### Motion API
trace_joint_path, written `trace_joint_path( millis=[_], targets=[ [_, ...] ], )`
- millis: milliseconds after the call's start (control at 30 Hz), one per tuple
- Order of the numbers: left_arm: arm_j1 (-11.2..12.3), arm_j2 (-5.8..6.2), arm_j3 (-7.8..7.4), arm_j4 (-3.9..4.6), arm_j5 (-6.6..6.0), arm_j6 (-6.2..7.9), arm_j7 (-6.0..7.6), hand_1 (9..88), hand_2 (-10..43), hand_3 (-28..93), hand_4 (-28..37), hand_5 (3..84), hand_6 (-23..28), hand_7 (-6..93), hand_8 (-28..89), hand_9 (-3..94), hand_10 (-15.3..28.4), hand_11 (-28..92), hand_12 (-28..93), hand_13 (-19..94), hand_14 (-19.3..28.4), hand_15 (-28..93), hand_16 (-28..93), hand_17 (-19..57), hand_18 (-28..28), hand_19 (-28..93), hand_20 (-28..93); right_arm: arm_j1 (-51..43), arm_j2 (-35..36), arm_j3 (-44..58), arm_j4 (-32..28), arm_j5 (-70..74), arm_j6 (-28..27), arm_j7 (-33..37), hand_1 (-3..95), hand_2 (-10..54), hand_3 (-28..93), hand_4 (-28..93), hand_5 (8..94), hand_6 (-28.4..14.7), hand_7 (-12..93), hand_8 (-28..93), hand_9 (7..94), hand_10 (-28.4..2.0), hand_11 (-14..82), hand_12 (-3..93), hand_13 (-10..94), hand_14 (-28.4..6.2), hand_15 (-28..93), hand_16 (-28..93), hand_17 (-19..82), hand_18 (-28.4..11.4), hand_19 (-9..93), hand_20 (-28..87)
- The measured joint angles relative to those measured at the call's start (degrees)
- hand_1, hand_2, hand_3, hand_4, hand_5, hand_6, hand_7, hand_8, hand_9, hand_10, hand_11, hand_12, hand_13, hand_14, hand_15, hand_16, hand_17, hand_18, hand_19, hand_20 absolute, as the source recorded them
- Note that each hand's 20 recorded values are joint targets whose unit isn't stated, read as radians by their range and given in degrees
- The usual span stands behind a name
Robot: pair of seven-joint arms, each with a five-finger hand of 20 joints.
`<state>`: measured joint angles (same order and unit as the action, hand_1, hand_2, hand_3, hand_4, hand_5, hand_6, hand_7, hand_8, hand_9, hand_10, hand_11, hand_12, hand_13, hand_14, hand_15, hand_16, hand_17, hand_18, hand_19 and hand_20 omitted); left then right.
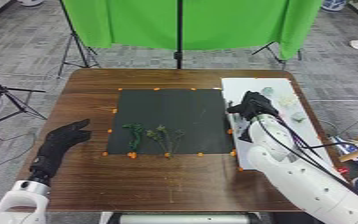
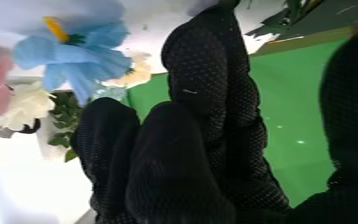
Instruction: Arrange flowers
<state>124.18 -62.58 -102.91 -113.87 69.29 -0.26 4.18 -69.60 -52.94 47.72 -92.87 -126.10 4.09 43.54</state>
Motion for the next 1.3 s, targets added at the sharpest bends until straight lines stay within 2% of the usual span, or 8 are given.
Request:
trace_joint_path(
  millis=[300,367,433,467,500,533,900,1300],
  targets=[
    [-0.01,-0.15,0.08,0.02,0.02,-0.16,-0.03,20.5,6.2,66,-26.5,46.5,3.1,8.9,-6,47.0,15.2,20,13,35,19.6,22,1,2.4,18.1,22,20,1.50,-0.53,-4.42,0.88,-7.43,-1.09,0.19,40.1,-9.5,61,-17,80.2,-5.2,23,-5,88.2,-13.2,43.2,29.7,94,0.4,65,39,64,-15.9,93,51],
    [0.00,-0.20,0.08,0.02,0.02,-0.19,-0.04,20.6,6.2,66,-26.6,46.4,3.0,9.1,-6,46.9,15.2,20,13,35,19.7,22,1,2.4,18.2,22,20,1.70,-0.86,-4.85,1.03,-7.91,-1.31,0.29,47.2,-9.5,57,-16,79.4,-5.3,22,13,87.6,-13.0,43.9,29.8,94,0.6,65,39,65,-15.5,93,50],
    [-0.01,-0.22,0.08,0.02,0.02,-0.24,-0.06,20.7,6.2,66,-26.5,46.4,3.0,9.0,-6,46.8,15.2,20,13,35,19.6,22,1,2.4,18.2,22,20,1.86,-1.23,-5.02,1.07,-7.97,-1.54,0.49,72.4,-9.5,0,22,79.9,-5.3,22,20,87.6,-12.9,44.2,30.0,94,0.9,65,39,65,-15.1,93,50],
    [-0.02,-0.23,0.08,0.02,0.03,-0.28,-0.08,20.6,6.2,66,-26.5,46.4,3.0,9.0,-6,46.8,15.1,20,13,35,19.6,22,1,2.4,18.2,22,20,1.97,-1.42,-5.14,1.11,-7.98,-1.64,0.57,76.7,-9.5,-8,29,80.0,-5.1,23,21,87.6,-12.8,44.3,30.3,94,0.9,65,38,65,-15.0,93,50],
    [-0.03,-0.24,0.08,0.02,0.03,-0.32,-0.10,20.6,6.2,66,-26.4,46.3,3.0,9.0,-6,46.9,15.2,20,13,35,19.6,22,1,2.4,18.2,22,20,2.06,-1.63,-5.31,1.17,-7.97,-1.67,0.68,85.2,-9.5,-23,44,80.8,-4.5,25,23,88.4,-12.2,44.0,32.3,94,1.3,66,37,66,-14.4,93,49],
    [-0.04,-0.25,0.08,0.02,0.04,-0.35,-0.11,20.6,6.2,66,-26.4,46.3,3.0,9.0,-6,46.9,15.2,20,13,35,19.6,22,1,2.4,18.2,22,20,2.10,-1.86,-5.40,1.18,-7.92,-1.62,0.78,87.4,-9.5,-27,50,81.2,-4.1,26,24,88.8,-12.0,44.3,32.3,94,1.4,67,36,66,-14.1,93,48],
    [0.13,-0.32,-0.04,-0.01,0.04,-0.72,-0.59,20.7,6.2,66,-26.4,46.1,3.1,8.7,-6,46.7,15.2,20,13,35,19.6,22,1,2.3,18.1,21,20,0.08,-2.54,-3.35,0.91,-1.86,5.88,0.10,88.2,-9.5,-28,59,81.2,-4.1,30,24,89.9,-11.9,46.5,30.8,94,1.7,70,32,69,-13.7,93,48],
    [0.17,-0.28,-0.05,-0.02,0.06,-1.11,-0.95,20.8,6.2,66,-26.2,46.1,3.1,8.5,-6,46.6,15.1,20,13,35,19.6,22,1,2.2,18.2,21,20,-4.48,-1.57,2.52,-9.87,0.21,9.58,-1.08,88.2,-9.5,-28,60,81.2,-4.3,32,23,90.3,-11.5,47.1,30.2,94,2.2,72,30,70,-13.4,93,48]
  ],
)
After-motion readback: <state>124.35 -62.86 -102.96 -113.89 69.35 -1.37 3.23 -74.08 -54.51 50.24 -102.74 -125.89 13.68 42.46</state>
